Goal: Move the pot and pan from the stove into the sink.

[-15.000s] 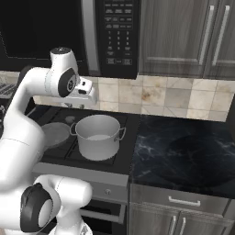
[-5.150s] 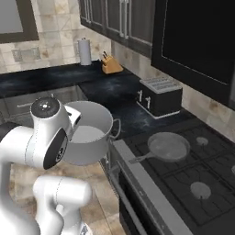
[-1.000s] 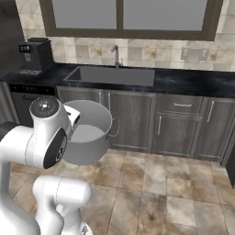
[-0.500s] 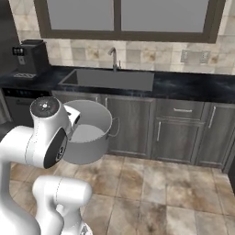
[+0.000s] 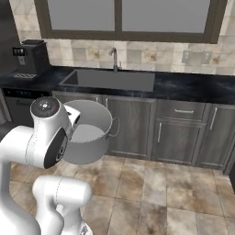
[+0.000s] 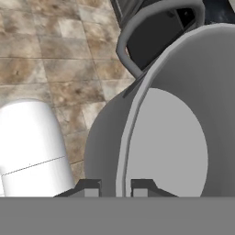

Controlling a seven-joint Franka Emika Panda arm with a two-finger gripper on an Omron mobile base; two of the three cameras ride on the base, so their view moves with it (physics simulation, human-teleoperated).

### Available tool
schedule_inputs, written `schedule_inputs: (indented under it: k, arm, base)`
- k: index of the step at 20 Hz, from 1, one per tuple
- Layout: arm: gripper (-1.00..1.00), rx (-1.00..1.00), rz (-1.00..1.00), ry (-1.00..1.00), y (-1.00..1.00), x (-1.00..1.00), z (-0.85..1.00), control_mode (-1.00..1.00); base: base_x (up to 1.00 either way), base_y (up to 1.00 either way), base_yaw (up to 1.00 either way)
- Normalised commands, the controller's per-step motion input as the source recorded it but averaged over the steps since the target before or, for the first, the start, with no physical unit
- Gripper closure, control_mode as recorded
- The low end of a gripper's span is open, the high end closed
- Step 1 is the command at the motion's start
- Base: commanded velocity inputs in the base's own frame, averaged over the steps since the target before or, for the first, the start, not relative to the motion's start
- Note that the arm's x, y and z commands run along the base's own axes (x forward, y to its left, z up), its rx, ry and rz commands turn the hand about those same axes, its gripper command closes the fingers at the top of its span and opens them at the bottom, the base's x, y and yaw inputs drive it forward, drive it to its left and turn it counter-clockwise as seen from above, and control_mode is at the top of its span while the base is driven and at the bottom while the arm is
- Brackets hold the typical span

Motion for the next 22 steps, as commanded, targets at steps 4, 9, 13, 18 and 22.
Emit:
schedule_inputs:
  k: [4,9,13,18,22]
  arm:
    - [1.00,0.00,0.00,0.00,0.00,0.00,0.00,1.00]
    - [1.00,0.00,0.00,0.00,0.00,0.00,0.00,1.00]
    - [1.00,0.00,0.00,0.00,0.00,0.00,0.00,1.00]
    - [1.00,0.00,0.00,0.00,0.00,0.00,0.00,1.00]
    - [1.00,0.00,0.00,0.00,0.00,0.00,0.00,1.00]
  base:
    - [0.74,0.50,-0.08]
    - [0.81,0.50,-0.08]
    - [0.96,0.45,-0.10]
    - [1.00,0.41,-0.11]
    - [1.00,0.35,-0.12]
